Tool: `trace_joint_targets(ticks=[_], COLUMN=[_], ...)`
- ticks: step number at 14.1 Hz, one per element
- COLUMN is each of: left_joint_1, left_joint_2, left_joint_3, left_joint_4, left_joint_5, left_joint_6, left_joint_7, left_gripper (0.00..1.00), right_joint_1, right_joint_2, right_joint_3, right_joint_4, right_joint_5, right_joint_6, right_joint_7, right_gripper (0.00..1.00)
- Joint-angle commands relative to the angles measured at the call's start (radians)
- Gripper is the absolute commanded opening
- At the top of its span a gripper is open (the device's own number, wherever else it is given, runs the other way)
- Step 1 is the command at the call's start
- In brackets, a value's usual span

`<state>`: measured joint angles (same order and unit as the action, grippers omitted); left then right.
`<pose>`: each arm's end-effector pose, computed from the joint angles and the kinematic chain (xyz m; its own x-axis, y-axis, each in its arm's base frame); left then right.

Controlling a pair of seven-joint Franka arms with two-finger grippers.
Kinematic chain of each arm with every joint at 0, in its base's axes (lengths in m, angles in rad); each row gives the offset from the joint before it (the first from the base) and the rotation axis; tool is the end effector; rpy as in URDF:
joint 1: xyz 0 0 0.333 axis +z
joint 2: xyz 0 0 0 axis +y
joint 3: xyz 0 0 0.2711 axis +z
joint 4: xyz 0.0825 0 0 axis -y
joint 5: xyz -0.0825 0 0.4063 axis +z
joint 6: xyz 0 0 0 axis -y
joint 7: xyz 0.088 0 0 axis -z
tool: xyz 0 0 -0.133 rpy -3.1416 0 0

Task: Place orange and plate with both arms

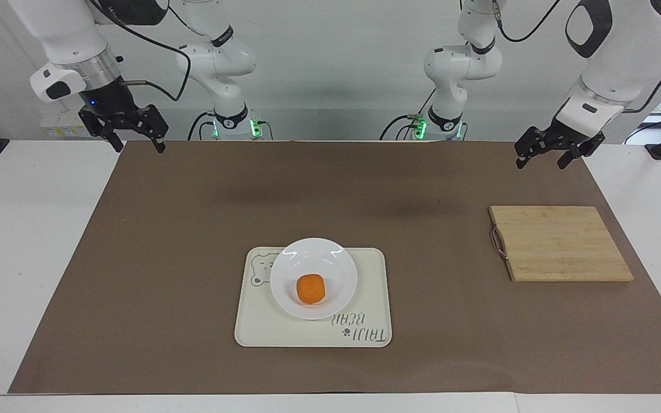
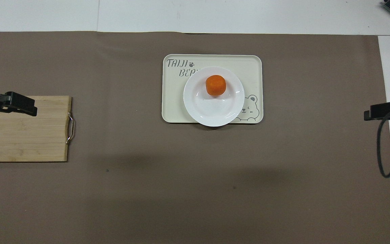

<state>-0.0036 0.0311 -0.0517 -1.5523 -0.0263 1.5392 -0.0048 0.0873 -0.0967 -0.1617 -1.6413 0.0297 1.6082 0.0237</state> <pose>0.5792 -0.0353 0.5421 0.9977 -0.0513 -0.0443 -0.0501 -0.9984 0.0277 0.5550 -0.0409 0.5762 0.9932 -0.0991 0.0612 -0.0963 -0.9943 -0.0467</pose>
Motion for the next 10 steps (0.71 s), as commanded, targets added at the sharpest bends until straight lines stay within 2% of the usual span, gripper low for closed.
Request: trace_joint_targets(ticks=[1,7,10], left_joint_1=[0.013,0.013,0.013], left_joint_2=[-0.017,-0.017,-0.017], left_joint_3=[-0.008,-0.008,-0.008], left_joint_4=[-0.011,-0.011,-0.012], left_joint_5=[0.019,0.019,0.019], left_joint_6=[-0.001,-0.001,-0.001], left_joint_7=[0.003,0.003,0.003], left_gripper=[1.0,1.0,1.0], right_joint_1=[0.021,0.028,0.023], right_joint_2=[0.012,0.011,0.003], right_joint_3=[0.013,0.013,0.008], right_joint_4=[0.028,0.011,0.03], right_joint_5=[-0.063,-0.068,-0.07], right_joint_6=[0.007,0.035,-0.039], right_joint_7=[0.035,0.03,0.009], right_gripper=[1.0,1.0,1.0])
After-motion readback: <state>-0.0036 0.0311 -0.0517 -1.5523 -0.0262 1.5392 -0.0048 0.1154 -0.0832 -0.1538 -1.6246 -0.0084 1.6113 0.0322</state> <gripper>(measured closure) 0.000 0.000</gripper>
